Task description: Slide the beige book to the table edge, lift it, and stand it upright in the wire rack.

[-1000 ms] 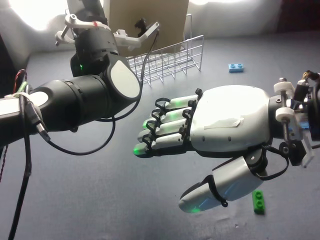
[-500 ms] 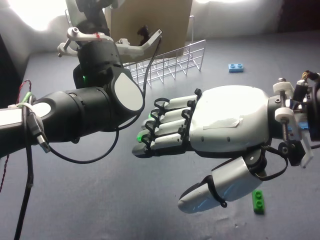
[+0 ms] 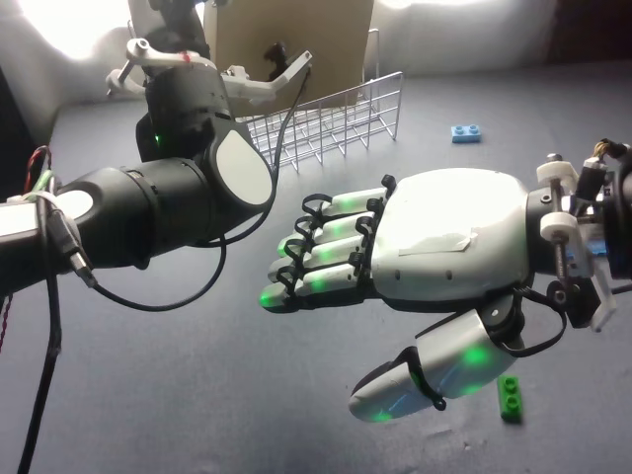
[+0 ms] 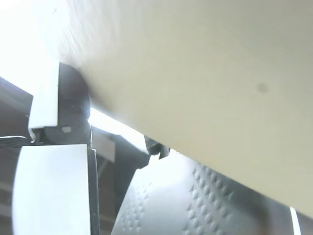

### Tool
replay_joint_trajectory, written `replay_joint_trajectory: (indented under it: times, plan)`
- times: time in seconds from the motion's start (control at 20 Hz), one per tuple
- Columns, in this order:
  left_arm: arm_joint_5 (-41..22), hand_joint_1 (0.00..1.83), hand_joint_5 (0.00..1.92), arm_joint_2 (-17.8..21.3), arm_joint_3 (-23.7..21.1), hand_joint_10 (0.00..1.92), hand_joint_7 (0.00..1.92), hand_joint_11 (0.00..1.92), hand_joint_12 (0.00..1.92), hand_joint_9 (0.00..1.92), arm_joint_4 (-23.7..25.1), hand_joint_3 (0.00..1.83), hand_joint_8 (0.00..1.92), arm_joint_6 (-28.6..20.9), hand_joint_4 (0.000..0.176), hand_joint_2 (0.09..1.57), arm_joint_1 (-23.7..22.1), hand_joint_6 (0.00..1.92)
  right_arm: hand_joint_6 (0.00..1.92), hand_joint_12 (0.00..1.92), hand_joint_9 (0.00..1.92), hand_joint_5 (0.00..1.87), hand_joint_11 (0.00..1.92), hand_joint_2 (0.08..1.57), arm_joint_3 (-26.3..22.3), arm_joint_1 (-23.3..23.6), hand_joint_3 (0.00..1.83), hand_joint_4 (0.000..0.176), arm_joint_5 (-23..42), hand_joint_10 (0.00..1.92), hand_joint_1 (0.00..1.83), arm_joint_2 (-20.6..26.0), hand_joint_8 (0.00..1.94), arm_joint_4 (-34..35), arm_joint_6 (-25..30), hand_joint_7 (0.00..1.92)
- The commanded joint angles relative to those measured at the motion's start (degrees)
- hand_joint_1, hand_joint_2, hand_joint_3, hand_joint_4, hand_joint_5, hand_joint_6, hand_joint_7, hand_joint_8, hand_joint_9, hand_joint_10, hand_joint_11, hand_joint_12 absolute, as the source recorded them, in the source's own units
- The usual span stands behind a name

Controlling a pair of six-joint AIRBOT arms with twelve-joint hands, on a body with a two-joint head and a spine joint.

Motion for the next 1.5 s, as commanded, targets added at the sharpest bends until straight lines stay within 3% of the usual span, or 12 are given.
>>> replay_joint_trajectory:
  times: [0.0, 0.05, 0.1, 0.2, 0.25, 0.3, 0.4, 0.5, 0.7, 1.25, 1.3, 1.45]
  plan:
    - [2.46, 1.35, 0.79, 0.06, 0.5, 1.53, 0.84, 0.54, 1.69, 0.75, 3.4, 0.0, 1.26, 0.15, 0.0, 1.19, -0.58, 1.17, 0.0, 0.4, 0.13, 0.17, 0.0, 1.18, -0.46, 0.81, 0.0, 0.0, 2.96, 0.0, 0.0, 0.11, 0.0, 2.18, 0.0, 0.16]
    - [2.04, 1.35, 0.8, -0.11, 0.58, 1.54, 0.84, 0.55, 1.72, 0.75, 3.26, 0.0, 1.23, 0.15, 0.0, 1.19, -0.69, 1.16, 0.0, 0.36, 0.12, 0.16, 0.0, 1.18, -0.46, 0.85, 0.0, 0.0, 2.97, 0.0, 0.0, 0.07, 0.0, 2.18, 0.0, 0.14]
    - [1.62, 1.35, 0.79, -0.3, 0.7, 1.58, 0.81, 0.56, 1.75, 0.73, 3.35, 0.0, 1.31, 0.15, 0.0, 1.2, -0.78, 1.13, 0.0, 0.38, 0.13, 0.17, 0.0, 1.18, -0.46, 0.88, 0.0, 0.0, 2.98, 0.0, 0.0, -0.03, 0.0, 2.18, 0.0, 0.15]
    - [1.32, 1.35, 0.79, -0.48, 0.97, 1.54, 0.82, 0.53, 1.71, 0.74, 4.12, 0.0, 1.28, 0.15, 0.0, 1.2, -1.08, 1.17, 0.0, 0.46, 0.15, 0.19, 0.0, 1.18, -0.45, 0.94, 0.0, 0.0, 2.98, 0.01, 0.0, -0.23, 0.01, 2.18, 0.0, 0.17]
    - [0.75, 1.35, 0.79, -0.59, 1.2, 1.54, 0.82, 0.54, 1.71, 0.75, 4.77, 0.0, 1.27, 0.15, 0.0, 1.2, -1.23, 1.16, 0.0, 0.36, 0.11, 0.15, 0.0, 1.18, -0.46, 0.98, 0.0, 0.0, 2.99, 0.01, 0.0, -0.33, 0.0, 2.18, 0.0, 0.13]
    - [0.15, 1.34, 0.76, -0.63, 1.43, 1.58, 0.79, 0.54, 1.74, 0.73, 5.42, 0.0, 1.31, 0.15, 0.0, 1.21, -1.38, 1.2, 0.01, 0.39, 0.14, 0.17, 0.0, 1.18, -0.46, 1.03, 0.0, 0.0, 2.99, 0.01, 0.0, -0.49, 0.01, 2.18, 0.0, 0.16]
    - [-1.29, 1.35, 0.82, -0.67, 1.83, 1.52, 0.85, 0.57, 1.73, 0.77, 6.58, 0.0, 1.2, 0.15, 0.0, 1.18, -1.56, 1.13, 0.0, 0.47, 0.17, 0.2, 0.0, 1.17, -0.46, 1.08, 0.0, 0.0, 2.99, 0.0, 0.0, -0.67, 0.0, 2.18, 0.0, 0.2]
    - [-2.03, 1.35, 0.78, -0.66, 2.0, 1.56, 0.81, 0.55, 1.72, 0.72, 7.13, 0.0, 1.33, 0.15, 0.0, 1.2, -1.56, 1.14, 0.0, 0.43, 0.15, 0.19, 0.0, 1.17, -0.46, 1.11, 0.0, 0.0, 2.99, 0.0, 0.0, -0.76, 0.0, 2.18, 0.0, 0.17]
    - [-5.6, 1.35, 0.8, -0.43, 2.33, 1.55, 0.82, 0.54, 1.74, 0.73, 9.82, 0.0, 1.28, 0.15, 0.0, 1.2, -1.45, 1.15, 0.0, 0.38, 0.12, 0.16, 0.0, 1.17, -0.46, 1.11, 0.0, 0.0, 2.99, 0.0, 0.0, -0.93, 0.0, 2.17, 0.0, 0.15]
    - [-5.22, 1.34, 0.8, 1.52, 0.17, 1.57, 0.81, 0.57, 1.75, 0.73, 6.9, 0.01, 1.32, 0.15, 0.0, 1.2, 1.22, 1.11, 0.0, 0.43, 0.14, 0.18, 0.0, 1.17, -0.49, 1.19, 0.0, 0.0, 2.99, 0.0, 0.0, -0.92, 0.0, 2.17, 0.0, 0.16]
    - [-5.18, 1.19, 0.82, 1.78, -0.04, 1.46, 0.81, 0.54, 1.73, 0.75, 6.43, 0.0, 1.38, 0.15, 0.0, 1.2, 1.58, 1.19, 0.0, 0.42, 0.12, 0.17, 0.0, 1.18, -0.49, 1.19, 0.0, 0.0, 2.99, 0.0, 0.0, -0.92, 0.0, 2.17, 0.0, 0.14]
    - [-4.12, 1.18, 0.81, 2.35, -0.8, 1.45, 0.81, 0.55, 1.73, 0.74, 3.59, 0.0, 1.38, 0.15, 0.0, 1.21, 2.75, 1.21, 0.0, 0.37, 0.11, 0.17, 0.0, 1.18, -0.5, 1.19, 0.0, 0.0, 2.99, 0.0, 0.0, -0.92, 0.0, 2.17, 0.0, 0.13]
